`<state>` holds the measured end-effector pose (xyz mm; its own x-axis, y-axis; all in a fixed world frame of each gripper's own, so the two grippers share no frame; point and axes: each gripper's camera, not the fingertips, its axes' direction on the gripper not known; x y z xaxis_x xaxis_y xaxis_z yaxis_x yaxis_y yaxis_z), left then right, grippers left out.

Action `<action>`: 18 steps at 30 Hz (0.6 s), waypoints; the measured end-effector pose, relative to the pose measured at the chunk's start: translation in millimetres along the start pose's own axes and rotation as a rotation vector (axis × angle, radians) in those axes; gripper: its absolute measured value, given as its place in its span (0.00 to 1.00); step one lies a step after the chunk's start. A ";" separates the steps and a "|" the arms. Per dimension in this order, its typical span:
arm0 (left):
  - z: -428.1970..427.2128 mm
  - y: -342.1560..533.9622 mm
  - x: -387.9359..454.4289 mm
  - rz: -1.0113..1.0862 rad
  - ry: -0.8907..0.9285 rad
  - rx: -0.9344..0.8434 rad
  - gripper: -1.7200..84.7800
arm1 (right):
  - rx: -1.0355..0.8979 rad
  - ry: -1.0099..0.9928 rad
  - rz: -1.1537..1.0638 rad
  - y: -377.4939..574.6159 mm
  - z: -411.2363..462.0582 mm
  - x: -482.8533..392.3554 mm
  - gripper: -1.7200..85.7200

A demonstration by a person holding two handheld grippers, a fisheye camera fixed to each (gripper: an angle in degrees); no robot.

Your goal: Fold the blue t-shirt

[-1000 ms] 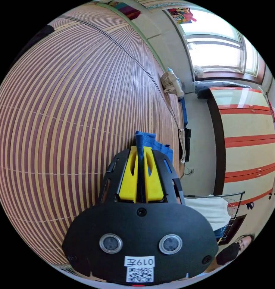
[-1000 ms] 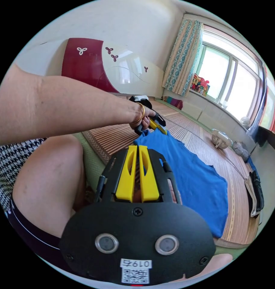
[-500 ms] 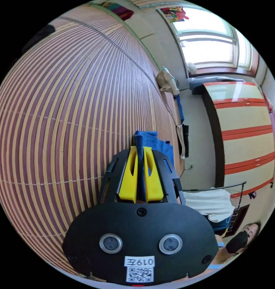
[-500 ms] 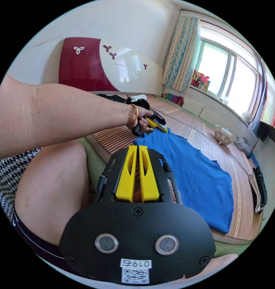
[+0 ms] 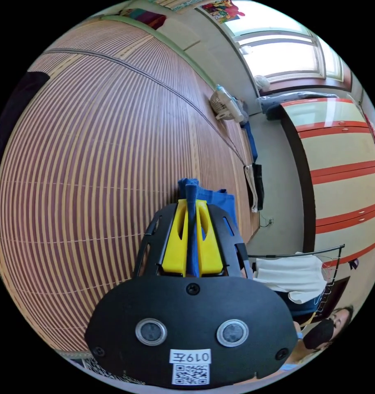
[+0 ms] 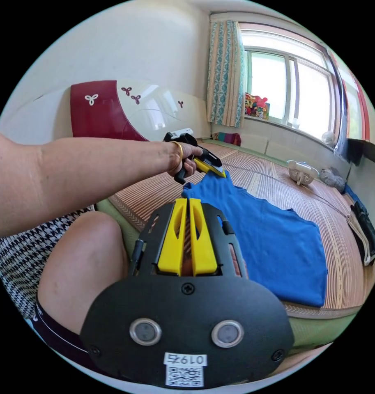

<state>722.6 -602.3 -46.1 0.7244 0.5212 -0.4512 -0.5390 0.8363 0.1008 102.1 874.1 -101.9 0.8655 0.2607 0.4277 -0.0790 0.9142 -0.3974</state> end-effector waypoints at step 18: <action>322.1 -36.5 305.6 0.045 -0.286 -0.081 0.05 | 0.231 -0.066 0.476 -9.6 -249.9 220.4 0.02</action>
<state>1102.1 -418.6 98.0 0.7846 0.5935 -0.1791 -0.5972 0.8011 0.0386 417.2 845.2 -206.7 0.6750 0.6753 0.2973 -0.5685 0.7328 -0.3739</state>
